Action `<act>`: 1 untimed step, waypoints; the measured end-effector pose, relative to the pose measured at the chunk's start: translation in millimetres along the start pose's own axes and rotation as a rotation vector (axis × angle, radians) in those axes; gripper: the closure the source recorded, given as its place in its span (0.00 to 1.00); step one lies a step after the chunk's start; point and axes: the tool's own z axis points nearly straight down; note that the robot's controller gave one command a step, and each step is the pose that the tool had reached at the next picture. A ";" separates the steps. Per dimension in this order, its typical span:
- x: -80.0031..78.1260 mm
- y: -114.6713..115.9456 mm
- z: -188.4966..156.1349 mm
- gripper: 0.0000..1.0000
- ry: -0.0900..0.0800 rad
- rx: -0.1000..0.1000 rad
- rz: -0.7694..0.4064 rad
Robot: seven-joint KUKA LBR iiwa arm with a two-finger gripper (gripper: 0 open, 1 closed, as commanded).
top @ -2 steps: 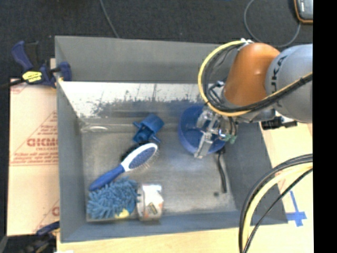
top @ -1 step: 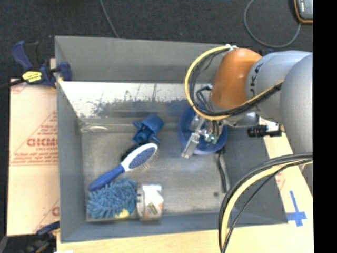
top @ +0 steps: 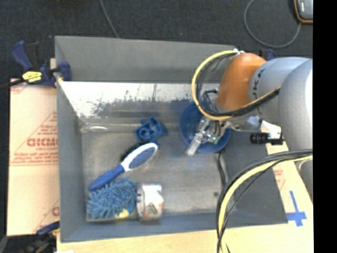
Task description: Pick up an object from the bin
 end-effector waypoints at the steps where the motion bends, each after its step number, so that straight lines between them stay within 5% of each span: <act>1: 10.0 10.5 1.6 1.00 -0.006 0.007 0.087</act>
Offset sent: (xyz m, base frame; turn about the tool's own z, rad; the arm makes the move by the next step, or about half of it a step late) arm 0.0000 0.0000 0.0000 0.0000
